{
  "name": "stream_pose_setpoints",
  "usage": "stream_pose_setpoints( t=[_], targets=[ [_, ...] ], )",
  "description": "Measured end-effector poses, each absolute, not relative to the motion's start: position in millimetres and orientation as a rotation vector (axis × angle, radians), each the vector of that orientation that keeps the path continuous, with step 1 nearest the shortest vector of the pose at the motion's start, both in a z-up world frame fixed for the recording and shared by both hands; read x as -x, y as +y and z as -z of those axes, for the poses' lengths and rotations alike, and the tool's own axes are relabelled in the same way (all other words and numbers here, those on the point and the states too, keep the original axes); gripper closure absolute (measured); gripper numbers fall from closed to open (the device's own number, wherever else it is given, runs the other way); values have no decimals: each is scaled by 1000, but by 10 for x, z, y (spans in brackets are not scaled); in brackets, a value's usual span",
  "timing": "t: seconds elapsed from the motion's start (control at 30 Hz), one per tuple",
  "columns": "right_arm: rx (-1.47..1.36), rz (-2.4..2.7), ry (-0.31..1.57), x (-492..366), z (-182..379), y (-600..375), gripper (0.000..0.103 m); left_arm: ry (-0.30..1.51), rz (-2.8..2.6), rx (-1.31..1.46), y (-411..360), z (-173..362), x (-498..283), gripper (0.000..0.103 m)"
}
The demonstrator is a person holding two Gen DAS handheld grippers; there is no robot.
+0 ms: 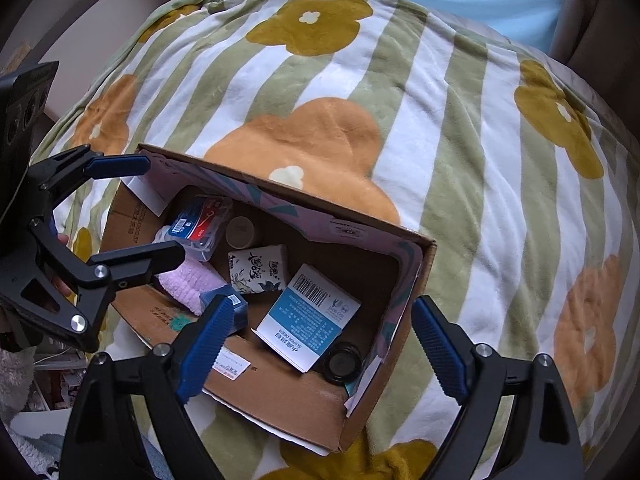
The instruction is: Organize objects
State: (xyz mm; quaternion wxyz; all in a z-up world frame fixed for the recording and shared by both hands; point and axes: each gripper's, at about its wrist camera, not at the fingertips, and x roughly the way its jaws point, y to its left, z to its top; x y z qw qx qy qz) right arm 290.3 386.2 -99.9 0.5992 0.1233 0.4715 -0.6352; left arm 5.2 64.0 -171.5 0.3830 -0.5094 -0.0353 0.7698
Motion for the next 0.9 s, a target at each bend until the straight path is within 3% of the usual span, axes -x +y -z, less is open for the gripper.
stream_pose_setpoints(
  t=[0.47, 0.9],
  targets=[
    [-254, 1475, 1123, -3065, 968, 3886, 15, -103, -2033, 1307, 417, 1522, 9, 0],
    [-201, 1696, 917, -3424, 315, 3999, 15, -191, -2233, 1302, -231, 981, 198, 0]
  ],
)
